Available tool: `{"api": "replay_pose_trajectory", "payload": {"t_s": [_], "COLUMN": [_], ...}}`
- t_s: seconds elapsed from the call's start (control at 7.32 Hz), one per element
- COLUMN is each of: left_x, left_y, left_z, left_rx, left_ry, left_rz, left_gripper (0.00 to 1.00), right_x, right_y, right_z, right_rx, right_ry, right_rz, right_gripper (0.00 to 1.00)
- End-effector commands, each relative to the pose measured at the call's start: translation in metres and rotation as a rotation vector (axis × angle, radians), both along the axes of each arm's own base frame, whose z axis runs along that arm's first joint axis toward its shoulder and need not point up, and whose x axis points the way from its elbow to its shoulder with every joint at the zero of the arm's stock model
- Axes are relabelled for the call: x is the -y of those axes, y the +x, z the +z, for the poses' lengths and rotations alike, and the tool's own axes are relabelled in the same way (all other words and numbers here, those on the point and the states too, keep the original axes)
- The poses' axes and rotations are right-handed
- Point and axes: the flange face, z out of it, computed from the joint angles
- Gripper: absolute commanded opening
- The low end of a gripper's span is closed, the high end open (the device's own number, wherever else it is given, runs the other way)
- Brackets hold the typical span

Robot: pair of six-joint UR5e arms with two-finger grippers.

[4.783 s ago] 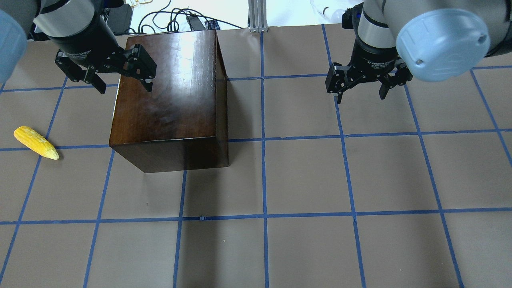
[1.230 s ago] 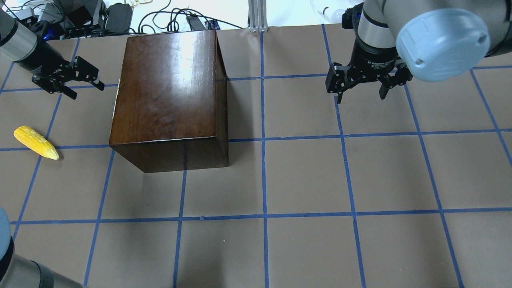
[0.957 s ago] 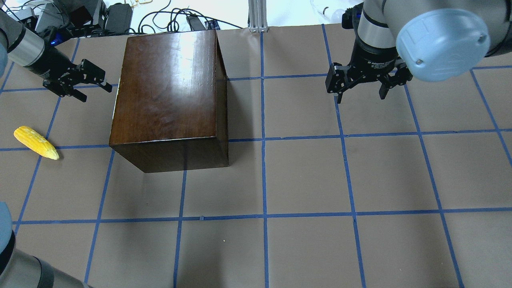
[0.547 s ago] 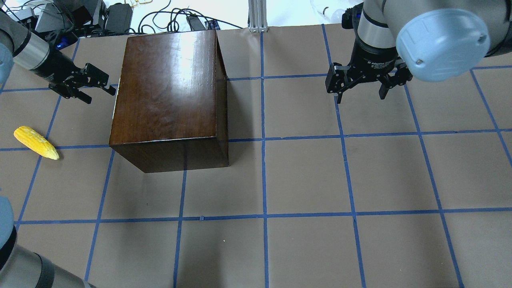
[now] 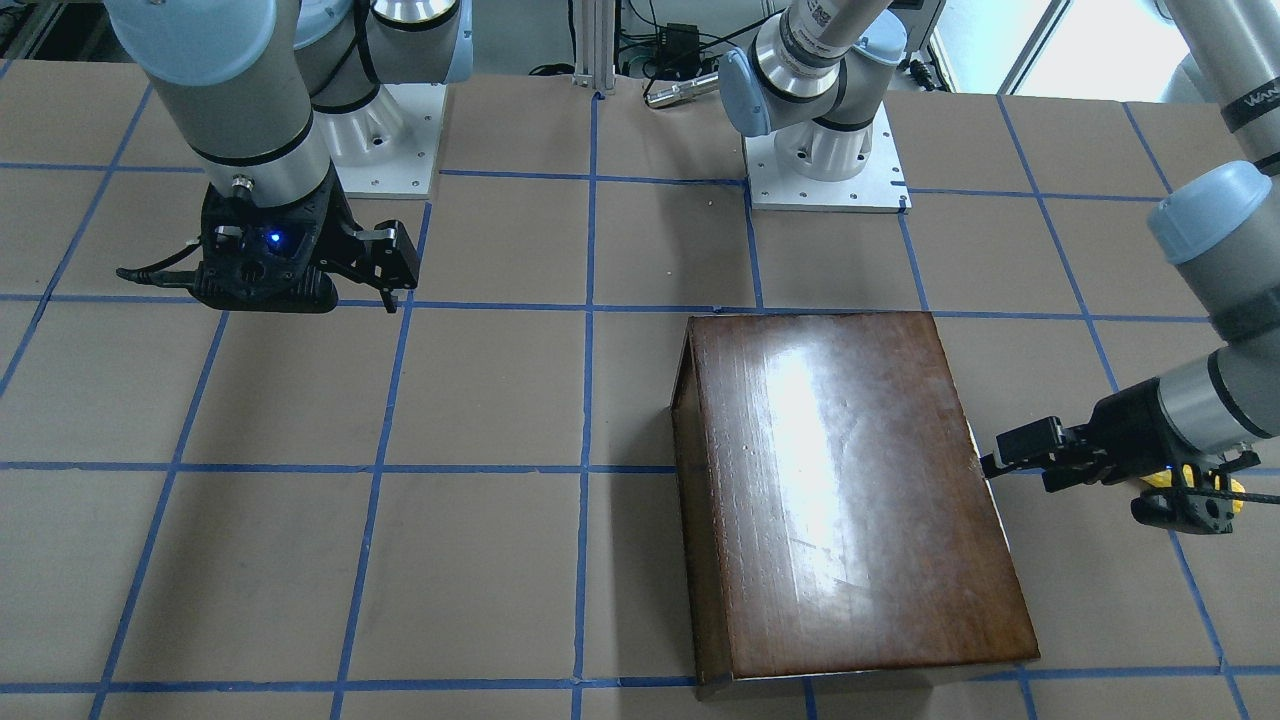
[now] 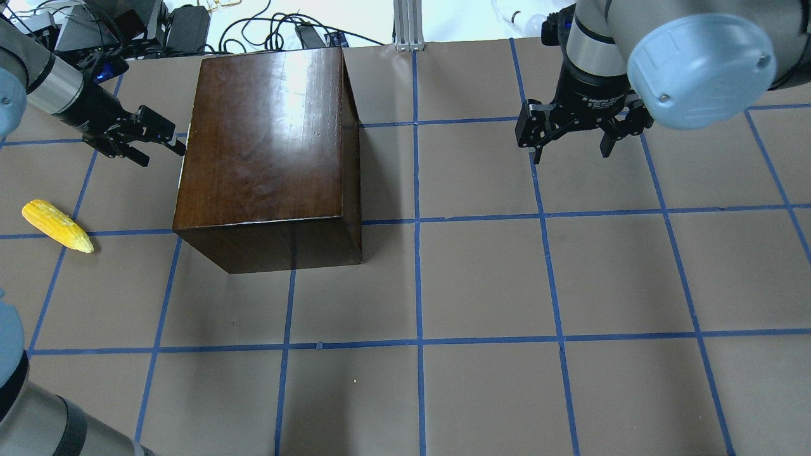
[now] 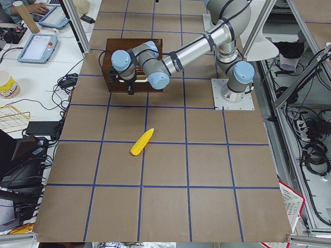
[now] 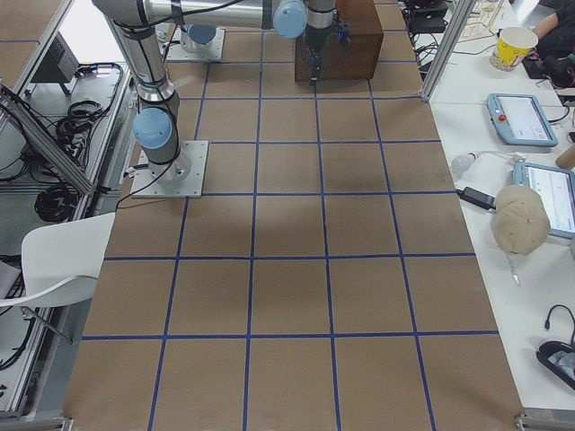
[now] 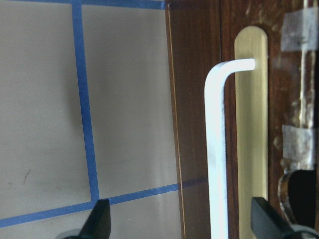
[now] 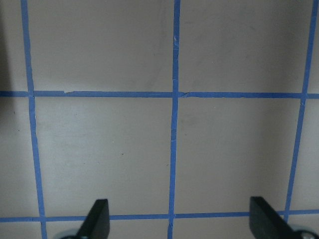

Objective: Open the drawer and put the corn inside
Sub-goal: 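Close the left gripper on the white drawer handle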

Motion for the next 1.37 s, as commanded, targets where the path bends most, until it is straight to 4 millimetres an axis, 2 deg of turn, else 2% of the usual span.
{"api": "replay_pose_trajectory", "payload": {"t_s": [0.0, 0.41, 0.82, 1.23], "left_x": [0.002, 0.005, 0.005, 0.001], "left_y": [0.001, 0.001, -0.001, -0.002], "left_z": [-0.005, -0.018, -0.019, -0.031], "left_rx": [-0.003, -0.009, -0.012, -0.02], "left_ry": [0.015, 0.046, 0.046, 0.068], "left_rz": [0.025, 0.052, 0.05, 0.046], "left_gripper": [1.0, 1.0, 1.0, 1.0], "right_x": [0.0, 0.0, 0.0, 0.0], "right_y": [0.0, 0.0, 0.0, 0.0], "right_z": [0.001, 0.0, 0.001, 0.0], "right_rx": [0.0, 0.0, 0.0, 0.0], "right_ry": [-0.002, 0.0, -0.002, 0.0], "right_rz": [0.0, 0.0, 0.0, 0.0], "right_gripper": [1.0, 1.0, 1.0, 1.0]}}
